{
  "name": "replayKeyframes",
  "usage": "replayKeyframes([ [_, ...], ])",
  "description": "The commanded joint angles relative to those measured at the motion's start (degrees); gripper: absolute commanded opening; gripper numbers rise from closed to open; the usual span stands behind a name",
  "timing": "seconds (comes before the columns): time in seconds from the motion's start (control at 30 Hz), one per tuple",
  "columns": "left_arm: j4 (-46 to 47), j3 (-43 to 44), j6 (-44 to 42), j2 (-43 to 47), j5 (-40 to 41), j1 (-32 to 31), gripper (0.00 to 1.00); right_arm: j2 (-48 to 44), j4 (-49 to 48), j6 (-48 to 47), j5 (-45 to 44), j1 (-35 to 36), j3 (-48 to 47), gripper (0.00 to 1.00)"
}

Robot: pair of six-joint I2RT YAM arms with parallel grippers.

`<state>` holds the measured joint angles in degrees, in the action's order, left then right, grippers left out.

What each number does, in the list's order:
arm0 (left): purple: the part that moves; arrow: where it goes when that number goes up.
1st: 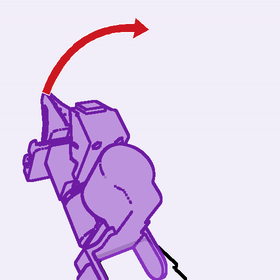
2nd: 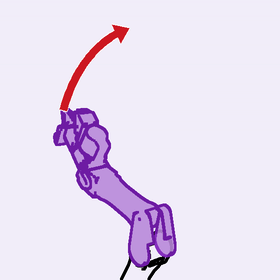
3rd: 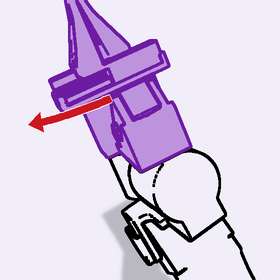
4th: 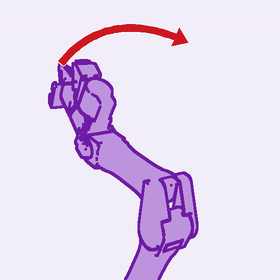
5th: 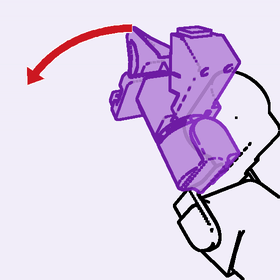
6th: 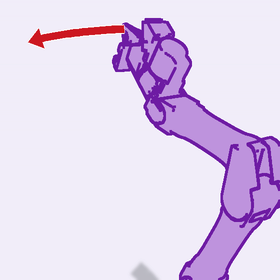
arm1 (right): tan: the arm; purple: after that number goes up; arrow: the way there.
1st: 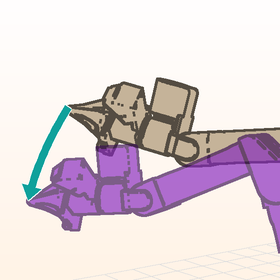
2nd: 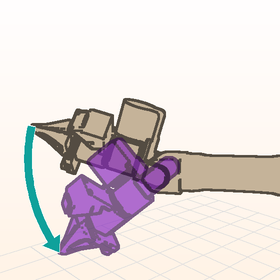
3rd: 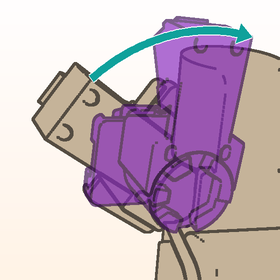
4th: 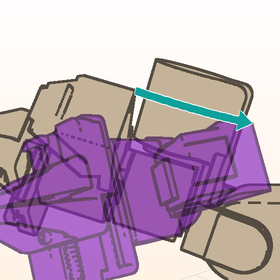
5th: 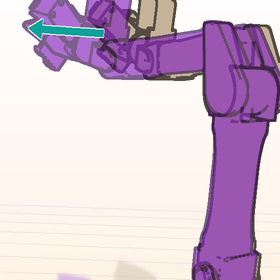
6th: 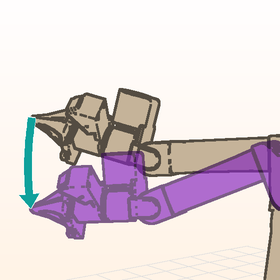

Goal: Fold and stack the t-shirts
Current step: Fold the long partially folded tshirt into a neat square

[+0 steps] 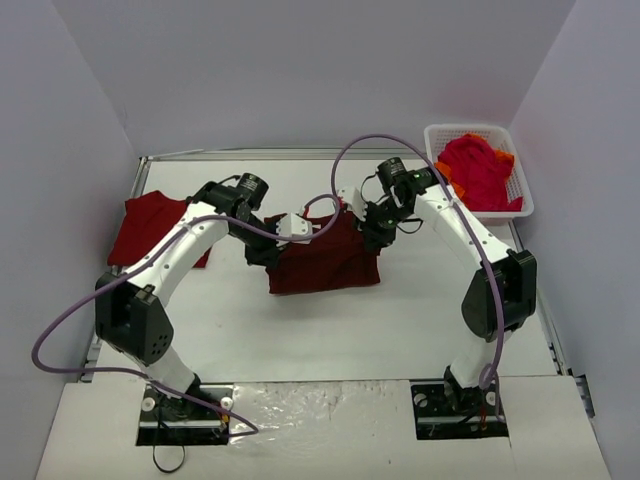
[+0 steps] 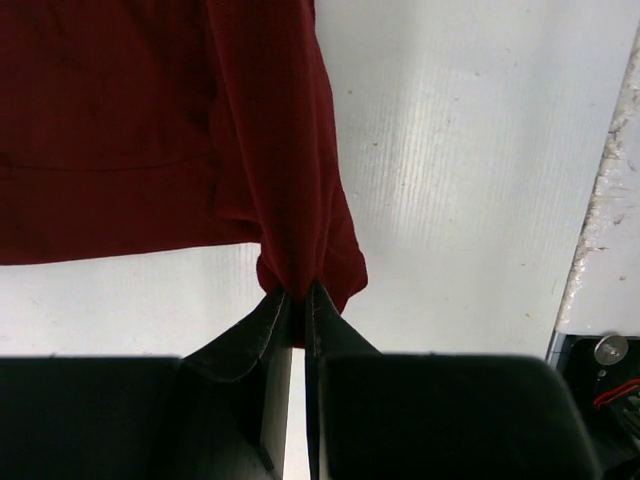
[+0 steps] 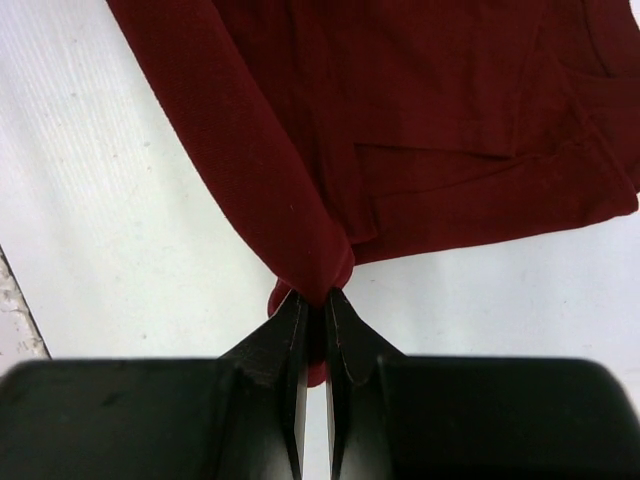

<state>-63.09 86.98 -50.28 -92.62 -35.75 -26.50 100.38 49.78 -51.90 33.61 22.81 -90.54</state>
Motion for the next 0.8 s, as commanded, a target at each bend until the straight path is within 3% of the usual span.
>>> replayKeyframes([
  [0.0, 0.69, 3.1, -0.08, -0.54, 0.94, 1.1, 0.02, 1.74, 2.17, -0.22, -1.0, -1.1, -3.4, 0.0],
  [0.77, 5.61, 10.31, 2.65, -7.4, 4.9, 2.95, 0.02, 13.52, 1.46, -1.63, 0.5, -4.44, -15.8, 0.0],
])
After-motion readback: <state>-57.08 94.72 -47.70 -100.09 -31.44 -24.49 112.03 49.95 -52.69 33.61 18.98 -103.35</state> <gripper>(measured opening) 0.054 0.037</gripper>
